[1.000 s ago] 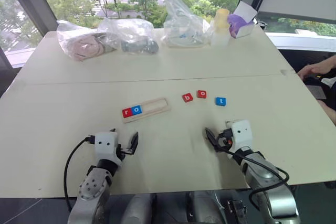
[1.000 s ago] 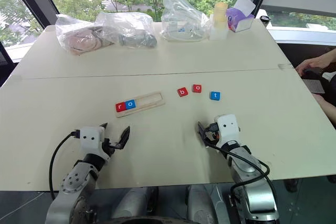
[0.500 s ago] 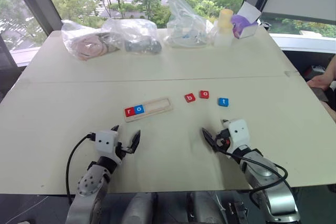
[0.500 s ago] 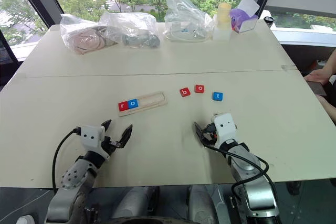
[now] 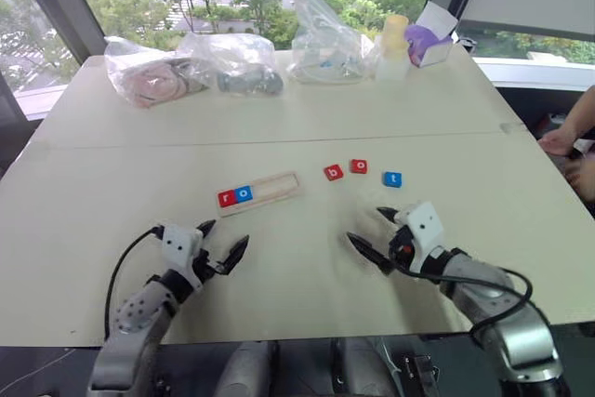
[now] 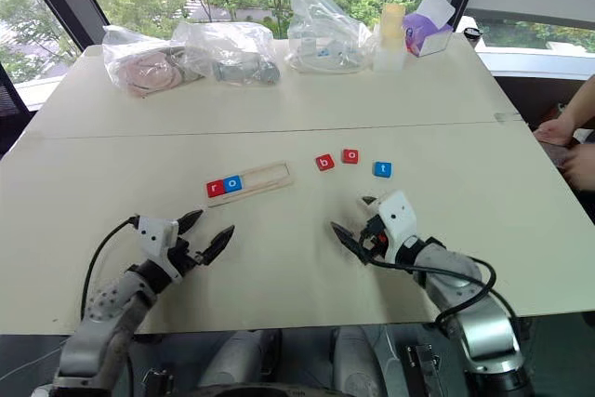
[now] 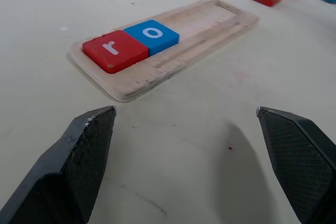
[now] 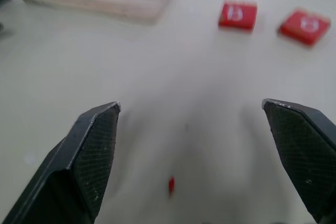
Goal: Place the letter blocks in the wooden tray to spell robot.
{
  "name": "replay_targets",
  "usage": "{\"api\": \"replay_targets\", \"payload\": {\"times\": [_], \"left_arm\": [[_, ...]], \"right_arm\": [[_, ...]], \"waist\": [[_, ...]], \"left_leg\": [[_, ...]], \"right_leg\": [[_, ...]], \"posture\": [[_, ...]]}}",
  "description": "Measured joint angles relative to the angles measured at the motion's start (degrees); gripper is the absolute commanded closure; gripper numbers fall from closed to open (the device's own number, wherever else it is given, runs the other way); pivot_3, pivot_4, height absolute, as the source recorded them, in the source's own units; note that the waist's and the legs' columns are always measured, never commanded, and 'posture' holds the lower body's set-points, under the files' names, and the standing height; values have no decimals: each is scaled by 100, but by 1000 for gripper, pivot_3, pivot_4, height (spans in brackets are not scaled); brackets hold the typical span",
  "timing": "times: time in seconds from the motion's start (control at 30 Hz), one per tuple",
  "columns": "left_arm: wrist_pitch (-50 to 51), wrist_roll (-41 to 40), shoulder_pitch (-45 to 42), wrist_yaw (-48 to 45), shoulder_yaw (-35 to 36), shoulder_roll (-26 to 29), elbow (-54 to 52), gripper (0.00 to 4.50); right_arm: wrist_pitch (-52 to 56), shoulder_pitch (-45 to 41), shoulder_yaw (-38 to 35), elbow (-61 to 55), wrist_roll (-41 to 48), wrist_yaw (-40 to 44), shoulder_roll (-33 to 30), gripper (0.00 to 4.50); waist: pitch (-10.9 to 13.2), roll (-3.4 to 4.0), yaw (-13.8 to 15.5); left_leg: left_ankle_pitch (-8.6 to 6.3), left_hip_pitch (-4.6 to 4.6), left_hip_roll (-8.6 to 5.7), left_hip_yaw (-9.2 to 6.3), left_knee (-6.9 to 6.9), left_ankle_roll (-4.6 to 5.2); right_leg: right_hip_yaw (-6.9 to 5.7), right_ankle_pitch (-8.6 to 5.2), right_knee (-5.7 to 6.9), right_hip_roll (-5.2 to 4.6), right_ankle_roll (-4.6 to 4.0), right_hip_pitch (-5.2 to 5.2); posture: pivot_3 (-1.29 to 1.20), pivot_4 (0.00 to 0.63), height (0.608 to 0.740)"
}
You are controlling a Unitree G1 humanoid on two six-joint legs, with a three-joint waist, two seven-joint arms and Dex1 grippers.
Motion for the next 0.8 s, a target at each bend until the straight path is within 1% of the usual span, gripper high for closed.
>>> {"api": "replay_targets", "payload": {"times": [0.03, 0.1, 0.13, 0.2, 0.27, 0.33, 0.4, 0.47, 0.5, 0.6, 0.67, 0.8], "left_arm": [[153, -137, -216, -308, 66, 321, 110, 0], [353, -303, -625, -787, 127, 762, 344, 0], [460, -369, -1014, -1180, 113, 1093, 608, 0], [504, -407, -1646, -1736, 117, 1484, 1049, 0], [401, -379, -2199, -2282, 62, 1754, 1584, 0], [123, -140, -2965, -2985, -222, 1945, 2512, 0], [-193, 153, -3493, -3440, -495, 1977, 3189, 0], [-488, 392, -3782, -3715, -712, 1941, 3659, 0], [-688, 564, -4068, -3854, -849, 1833, 4117, 0], [-1277, 985, -4921, -4124, -1124, 1447, 5289, 0], [-1533, 1152, -5203, -4214, -1182, 1299, 5731, 0], [-1950, 1466, -5593, -4313, -1299, 1077, 6469, 0]], "right_arm": [[102, -201, -48, -13, 148, 194, -205, 34], [196, -502, -61, -11, 283, 484, -469, 34], [234, -742, -10, 2, 364, 718, -668, 34], [242, -1069, 93, 41, 395, 1051, -931, 34], [231, -1357, 202, 170, 397, 1310, -1065, 34], [183, -1714, 369, 426, 371, 1527, -1127, 34], [120, -1914, 467, 514, 363, 1652, -1130, 34], [96, -1949, 552, 543, 355, 1730, -1134, 34], [93, -1946, 610, 559, 327, 1748, -1136, 34], [59, -1959, 791, 545, 307, 1746, -1109, 34], [51, -1946, 818, 536, 302, 1732, -1108, 34], [55, -1909, 817, 514, 300, 1654, -1116, 34]], "waist": [[6, -7, 6], [10, -8, 18], [17, -8, 20], [22, -11, 11], [23, -13, 2], [25, -13, -5], [25, -13, -5], [25, -14, -13], [26, -15, -3], [28, -22, 25], [28, -22, 9], [31, -27, -44]], "left_leg": [[0, 0, 0, -2, 0, 0], [0, -4, -3, -4, 0, 1], [1, -8, -5, -4, 0, 1], [1, -11, -7, -1, 1, 2], [1, -11, -8, 3, -4, 2], [1, -11, -9, 7, -6, 3], [1, -12, -8, 6, -9, 3], [0, -14, -8, 4, -11, 3], [0, -16, -9, 4, -10, 3], [2, -74, -12, -6, 12, 1], [4, -100, -20, 1, 23, 2], [4, -100, -21, 8, 22, 2]], "right_leg": [[-4, 9, 0, 0, -16, 0], [-12, 12, -4, 2, -20, 0], [-13, 13, -4, 4, -20, -2], [-14, 13, -7, 4, -19, -3], [-12, 15, -11, 2, -16, -5], [-11, 20, -8, 4, -7, -9], [-11, 27, -7, 3, 6, -11], [-9, 28, -6, 1, 7, -15], [-10, 28, -3, 1, 8, -17], [-20, 31, 2, 2, 10, -61], [-11, 42, 17, -2, 27, -95], [-4, 43, 25, -1, 28, -103]], "posture": [[0, 150, 740], [0, 150, 740], [0, 150, 740], [0, 150, 740], [0, 150, 740], [0, 150, 740], [0, 150, 740], [0, 150, 740], [0, 150, 740], [0, 150, 740], [0, 150, 740], [0, 150, 740]]}}
